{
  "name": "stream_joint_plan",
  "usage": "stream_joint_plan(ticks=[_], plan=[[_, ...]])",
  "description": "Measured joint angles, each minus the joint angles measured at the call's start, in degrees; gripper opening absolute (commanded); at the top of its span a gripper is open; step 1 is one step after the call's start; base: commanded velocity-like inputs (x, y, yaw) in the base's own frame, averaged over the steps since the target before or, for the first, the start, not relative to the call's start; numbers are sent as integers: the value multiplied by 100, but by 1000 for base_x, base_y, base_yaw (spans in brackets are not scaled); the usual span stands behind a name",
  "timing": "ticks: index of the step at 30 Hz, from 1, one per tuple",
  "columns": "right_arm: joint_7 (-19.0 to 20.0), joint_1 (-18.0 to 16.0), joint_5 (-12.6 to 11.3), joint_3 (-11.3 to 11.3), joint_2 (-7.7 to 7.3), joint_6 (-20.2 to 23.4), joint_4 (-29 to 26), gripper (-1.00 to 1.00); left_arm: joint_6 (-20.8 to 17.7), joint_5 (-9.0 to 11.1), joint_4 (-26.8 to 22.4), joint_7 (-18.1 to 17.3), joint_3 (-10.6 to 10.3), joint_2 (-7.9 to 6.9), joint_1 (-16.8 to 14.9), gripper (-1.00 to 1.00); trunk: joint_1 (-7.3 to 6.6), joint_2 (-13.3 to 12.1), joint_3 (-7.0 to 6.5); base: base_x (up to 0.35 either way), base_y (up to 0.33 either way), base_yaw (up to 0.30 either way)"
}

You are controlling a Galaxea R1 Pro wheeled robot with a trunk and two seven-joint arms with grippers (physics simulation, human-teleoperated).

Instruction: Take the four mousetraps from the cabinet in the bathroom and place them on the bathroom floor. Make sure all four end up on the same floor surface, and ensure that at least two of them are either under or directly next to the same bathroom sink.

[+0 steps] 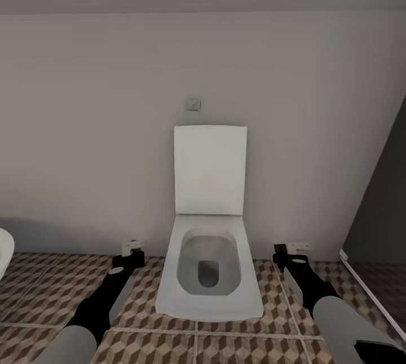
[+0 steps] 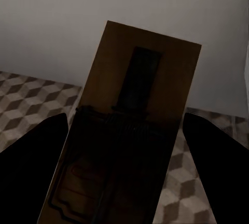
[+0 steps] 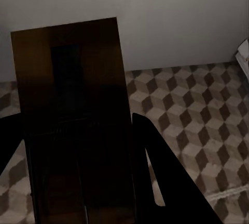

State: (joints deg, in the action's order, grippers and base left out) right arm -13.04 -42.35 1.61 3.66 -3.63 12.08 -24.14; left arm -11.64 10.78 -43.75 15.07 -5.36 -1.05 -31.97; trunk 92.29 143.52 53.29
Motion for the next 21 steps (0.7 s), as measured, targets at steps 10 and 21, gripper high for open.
stream_joint_plan(ticks=[10,21], plan=[[3,0,-4,0,0,0,0,-100,0,-22,-37,1,-36,-3,0,-100,26,14,222,0,0,0],[9,0,-7,4,0,0,0,-100,0,-20,-65,0,-38,-1,0,-100,31,17,267,0,0,0]])
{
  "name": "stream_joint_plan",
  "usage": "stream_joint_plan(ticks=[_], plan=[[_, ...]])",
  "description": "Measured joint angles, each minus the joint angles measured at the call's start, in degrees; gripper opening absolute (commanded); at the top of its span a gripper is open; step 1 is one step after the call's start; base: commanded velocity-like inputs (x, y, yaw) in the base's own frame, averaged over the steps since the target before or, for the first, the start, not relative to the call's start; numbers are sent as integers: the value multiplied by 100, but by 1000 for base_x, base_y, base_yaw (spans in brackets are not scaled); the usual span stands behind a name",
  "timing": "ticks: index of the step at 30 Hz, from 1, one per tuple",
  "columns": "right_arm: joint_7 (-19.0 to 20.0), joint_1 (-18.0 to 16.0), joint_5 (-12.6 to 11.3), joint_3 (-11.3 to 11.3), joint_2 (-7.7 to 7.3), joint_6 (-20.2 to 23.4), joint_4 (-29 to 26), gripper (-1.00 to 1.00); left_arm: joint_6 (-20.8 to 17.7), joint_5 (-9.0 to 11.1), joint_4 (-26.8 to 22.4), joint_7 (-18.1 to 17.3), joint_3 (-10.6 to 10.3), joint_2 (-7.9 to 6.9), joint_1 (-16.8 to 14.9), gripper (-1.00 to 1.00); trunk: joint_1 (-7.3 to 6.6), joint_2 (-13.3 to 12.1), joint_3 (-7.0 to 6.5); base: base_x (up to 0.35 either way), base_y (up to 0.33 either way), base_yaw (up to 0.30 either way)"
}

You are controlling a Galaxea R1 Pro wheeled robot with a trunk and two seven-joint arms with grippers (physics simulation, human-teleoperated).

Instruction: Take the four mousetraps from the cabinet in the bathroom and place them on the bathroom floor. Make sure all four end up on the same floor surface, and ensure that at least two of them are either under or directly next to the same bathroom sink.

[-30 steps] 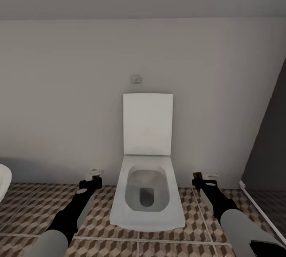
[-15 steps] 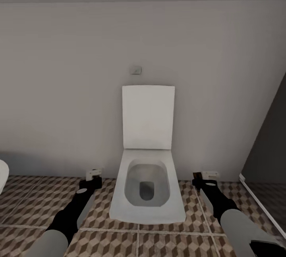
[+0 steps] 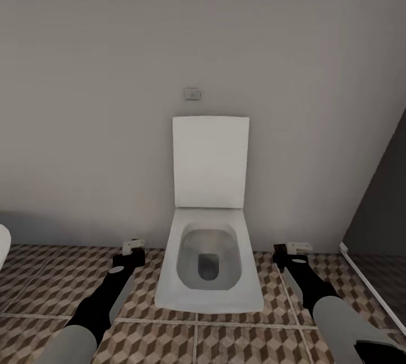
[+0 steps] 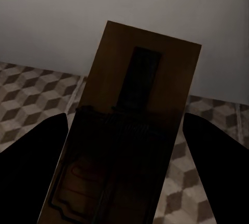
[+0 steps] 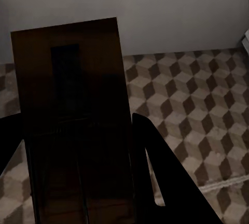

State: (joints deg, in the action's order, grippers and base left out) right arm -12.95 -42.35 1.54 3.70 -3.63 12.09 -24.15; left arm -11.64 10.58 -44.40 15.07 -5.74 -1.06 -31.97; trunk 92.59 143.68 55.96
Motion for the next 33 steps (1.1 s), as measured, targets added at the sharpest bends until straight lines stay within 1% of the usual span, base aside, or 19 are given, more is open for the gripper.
stream_joint_plan(ticks=[33], plan=[[-71,0,7,-4,0,-8,0,-100,65,-18,9,8,-4,-8,0,-100,85,44,731,0,0,0]])
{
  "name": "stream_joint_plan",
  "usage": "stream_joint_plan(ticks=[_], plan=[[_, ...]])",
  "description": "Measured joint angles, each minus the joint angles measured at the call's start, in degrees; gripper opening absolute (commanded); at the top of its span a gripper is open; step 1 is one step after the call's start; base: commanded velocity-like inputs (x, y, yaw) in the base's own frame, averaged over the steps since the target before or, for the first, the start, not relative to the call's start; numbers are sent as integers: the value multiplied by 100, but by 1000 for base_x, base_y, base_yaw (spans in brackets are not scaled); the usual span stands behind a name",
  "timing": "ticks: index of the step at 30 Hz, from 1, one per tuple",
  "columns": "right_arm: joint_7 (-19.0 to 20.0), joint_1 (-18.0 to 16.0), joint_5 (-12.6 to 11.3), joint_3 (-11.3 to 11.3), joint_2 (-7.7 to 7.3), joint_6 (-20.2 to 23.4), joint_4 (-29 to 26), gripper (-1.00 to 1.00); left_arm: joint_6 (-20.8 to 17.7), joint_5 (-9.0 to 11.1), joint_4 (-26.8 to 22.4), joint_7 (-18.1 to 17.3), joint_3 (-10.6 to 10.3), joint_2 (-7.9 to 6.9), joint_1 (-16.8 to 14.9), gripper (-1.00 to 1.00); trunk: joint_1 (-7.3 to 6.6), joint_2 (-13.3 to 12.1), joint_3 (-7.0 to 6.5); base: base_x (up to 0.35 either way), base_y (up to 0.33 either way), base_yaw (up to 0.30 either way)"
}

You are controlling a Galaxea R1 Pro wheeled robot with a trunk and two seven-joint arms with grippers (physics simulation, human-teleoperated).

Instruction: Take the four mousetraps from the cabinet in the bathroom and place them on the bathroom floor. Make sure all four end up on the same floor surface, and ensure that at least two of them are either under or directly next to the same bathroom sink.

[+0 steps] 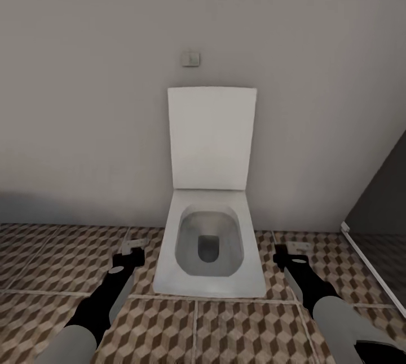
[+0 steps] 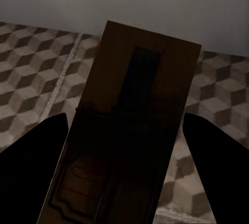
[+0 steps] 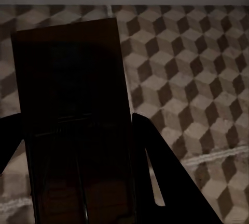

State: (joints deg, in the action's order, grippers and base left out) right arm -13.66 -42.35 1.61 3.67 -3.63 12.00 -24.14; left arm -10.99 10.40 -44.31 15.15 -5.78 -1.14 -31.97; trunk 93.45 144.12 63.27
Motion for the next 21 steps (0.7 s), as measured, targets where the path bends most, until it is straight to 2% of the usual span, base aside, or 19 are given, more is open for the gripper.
stream_joint_plan(ticks=[9,15,21], plan=[[-72,0,0,0,0,-8,0,-100,5,0,3,-5,-5,-8,0,-100,23,12,200,0,0,0],[-77,0,-4,0,0,-23,0,-100,5,-1,8,-4,-6,-11,0,-100,23,13,200,0,0,0],[-78,0,-8,-2,0,-37,0,-100,5,0,0,-3,-5,-9,0,-100,39,20,333,0,0,0]])
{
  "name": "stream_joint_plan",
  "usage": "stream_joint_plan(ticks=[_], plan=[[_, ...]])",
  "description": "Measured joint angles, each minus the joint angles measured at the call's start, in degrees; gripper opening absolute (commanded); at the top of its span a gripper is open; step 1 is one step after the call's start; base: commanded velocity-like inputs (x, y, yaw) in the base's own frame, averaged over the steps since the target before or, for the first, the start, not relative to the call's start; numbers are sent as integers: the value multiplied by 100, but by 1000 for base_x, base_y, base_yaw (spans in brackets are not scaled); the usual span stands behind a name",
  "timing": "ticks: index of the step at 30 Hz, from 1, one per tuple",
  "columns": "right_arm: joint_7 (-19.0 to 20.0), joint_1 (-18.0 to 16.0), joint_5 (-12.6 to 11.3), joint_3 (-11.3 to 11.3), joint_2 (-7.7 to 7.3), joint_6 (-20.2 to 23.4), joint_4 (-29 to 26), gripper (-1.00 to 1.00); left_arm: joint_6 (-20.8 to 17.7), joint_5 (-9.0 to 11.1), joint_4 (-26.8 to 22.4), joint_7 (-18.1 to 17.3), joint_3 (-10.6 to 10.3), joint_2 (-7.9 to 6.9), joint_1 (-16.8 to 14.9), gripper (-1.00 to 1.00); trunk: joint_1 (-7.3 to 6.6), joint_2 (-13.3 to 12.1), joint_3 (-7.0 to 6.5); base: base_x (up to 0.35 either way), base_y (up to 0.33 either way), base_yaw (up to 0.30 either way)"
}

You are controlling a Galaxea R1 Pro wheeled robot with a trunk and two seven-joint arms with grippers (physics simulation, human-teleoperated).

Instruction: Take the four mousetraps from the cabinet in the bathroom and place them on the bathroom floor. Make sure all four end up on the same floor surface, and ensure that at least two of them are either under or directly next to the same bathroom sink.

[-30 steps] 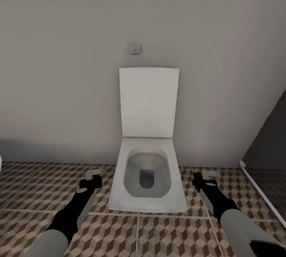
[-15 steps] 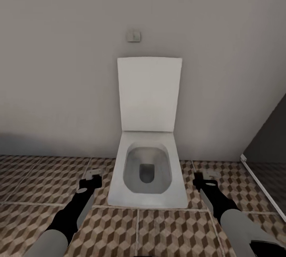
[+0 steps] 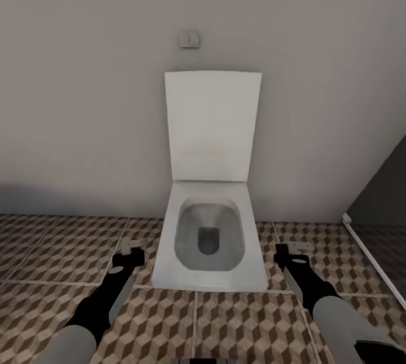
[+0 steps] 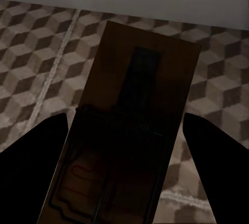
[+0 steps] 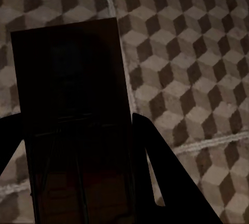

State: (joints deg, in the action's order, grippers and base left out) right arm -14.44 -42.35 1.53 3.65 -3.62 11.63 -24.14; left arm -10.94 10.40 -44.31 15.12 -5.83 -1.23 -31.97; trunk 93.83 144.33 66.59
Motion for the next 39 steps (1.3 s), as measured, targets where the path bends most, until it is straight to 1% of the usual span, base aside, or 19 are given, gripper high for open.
stream_joint_plan(ticks=[12,39], plan=[[7,0,1,-2,0,-5,0,-100,-11,33,-6,-4,1,9,0,-100,0,0,1,0,0,0],[17,0,23,-7,0,-8,0,-100,0,18,-32,-4,-1,11,0,-100,70,36,599,0,0,0]])
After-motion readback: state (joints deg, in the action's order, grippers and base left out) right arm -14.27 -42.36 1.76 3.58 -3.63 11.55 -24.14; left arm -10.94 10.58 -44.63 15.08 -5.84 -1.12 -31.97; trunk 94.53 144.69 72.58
